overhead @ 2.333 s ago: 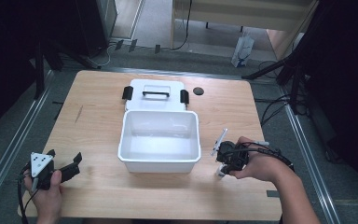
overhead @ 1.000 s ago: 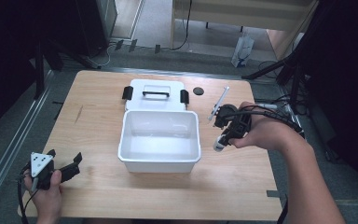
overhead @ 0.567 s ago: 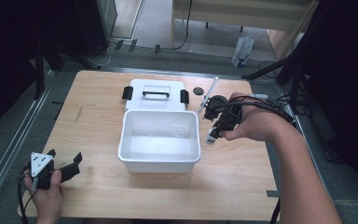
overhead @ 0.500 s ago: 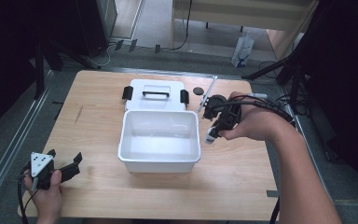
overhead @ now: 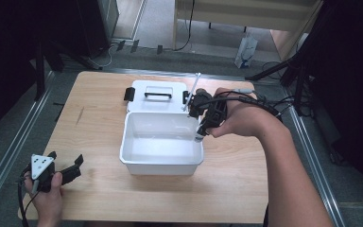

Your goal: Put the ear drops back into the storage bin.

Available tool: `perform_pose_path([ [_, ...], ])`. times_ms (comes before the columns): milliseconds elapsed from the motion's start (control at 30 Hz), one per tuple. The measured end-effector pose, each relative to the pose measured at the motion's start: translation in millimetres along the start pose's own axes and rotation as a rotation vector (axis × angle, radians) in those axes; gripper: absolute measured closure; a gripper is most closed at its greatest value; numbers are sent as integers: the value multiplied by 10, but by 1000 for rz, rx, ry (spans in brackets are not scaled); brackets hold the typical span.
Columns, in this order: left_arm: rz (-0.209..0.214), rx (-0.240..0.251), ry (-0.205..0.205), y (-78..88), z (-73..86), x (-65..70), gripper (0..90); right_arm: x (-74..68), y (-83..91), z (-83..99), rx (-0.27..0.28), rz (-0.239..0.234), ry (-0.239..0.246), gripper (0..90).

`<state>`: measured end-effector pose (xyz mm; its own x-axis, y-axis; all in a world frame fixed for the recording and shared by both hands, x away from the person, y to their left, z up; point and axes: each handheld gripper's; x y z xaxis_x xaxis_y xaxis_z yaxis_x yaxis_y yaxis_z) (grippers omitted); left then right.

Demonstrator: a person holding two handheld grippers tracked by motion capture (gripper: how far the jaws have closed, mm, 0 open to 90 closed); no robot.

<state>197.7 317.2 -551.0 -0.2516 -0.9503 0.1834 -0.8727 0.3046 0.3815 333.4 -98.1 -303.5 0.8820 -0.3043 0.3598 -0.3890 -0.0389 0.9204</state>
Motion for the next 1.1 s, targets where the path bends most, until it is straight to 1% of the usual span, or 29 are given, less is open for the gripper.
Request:
perform_pose_path([
  [100, 0, 0, 0, 0, 0, 0, 74, -18, -39, -50, 4, 0, 15, 720],
  [167, 0, 0, 0, 0, -1, -2, 74, -24, -68, -78, 12, 3, 37, 720],
  [300, 0, -2, 0, 0, -2, -1, 74, -50, -138, -129, 25, 29, 80, 720],
  [333, 1, -1, 0, 0, -1, 0, 74, -51, -160, -136, 32, 32, 90, 720],
  [400, 0, -2, 0, 0, -1, 0, 73, -61, -195, -145, 33, 23, 92, 720],
  [433, 0, -2, 0, 0, -1, 0, 74, -62, -221, -149, 38, 23, 103, 719],
  [467, 0, -1, -1, 0, -1, 0, 74, -62, -221, -149, 38, 23, 103, 719],
  [533, 1, -1, -1, 1, -1, 0, 74, -80, -294, -158, 40, 25, 127, 719],
  [633, 1, -1, 0, 0, -1, 0, 74, -95, -326, -157, 42, 31, 130, 719],
  [667, 1, -1, 0, 0, -1, -1, 74, -106, -388, -151, 52, 38, 153, 719],
  [800, 1, -3, 0, 1, -1, 1, 74, -114, -480, -137, 49, 32, 158, 719],
  [833, 1, -3, 0, 1, -1, 1, 74, -114, -480, -137, 49, 32, 158, 719],
  [867, 1, -3, -1, 1, -1, 0, 74, -116, -538, -122, 45, 27, 155, 719],
  [1033, 1, -2, 0, 1, -1, 2, 74, -117, -610, -103, 26, 24, 159, 718],
  [1067, 1, -3, -3, 1, 0, 4, 74, -117, -657, -92, 20, 17, 166, 718],
  [1100, -1, -2, -5, 0, 0, 5, 74, -121, -666, -87, 15, 19, 161, 719],
])
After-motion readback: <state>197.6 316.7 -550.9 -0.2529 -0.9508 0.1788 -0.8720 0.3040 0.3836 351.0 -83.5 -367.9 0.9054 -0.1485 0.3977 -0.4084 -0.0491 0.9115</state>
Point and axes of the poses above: each handheld gripper's, and its own axes: y roughly backward along the jaws, z roughly out of its underside, x roughly to its right, and after that the axes turned 14 degrees about z, right-handed
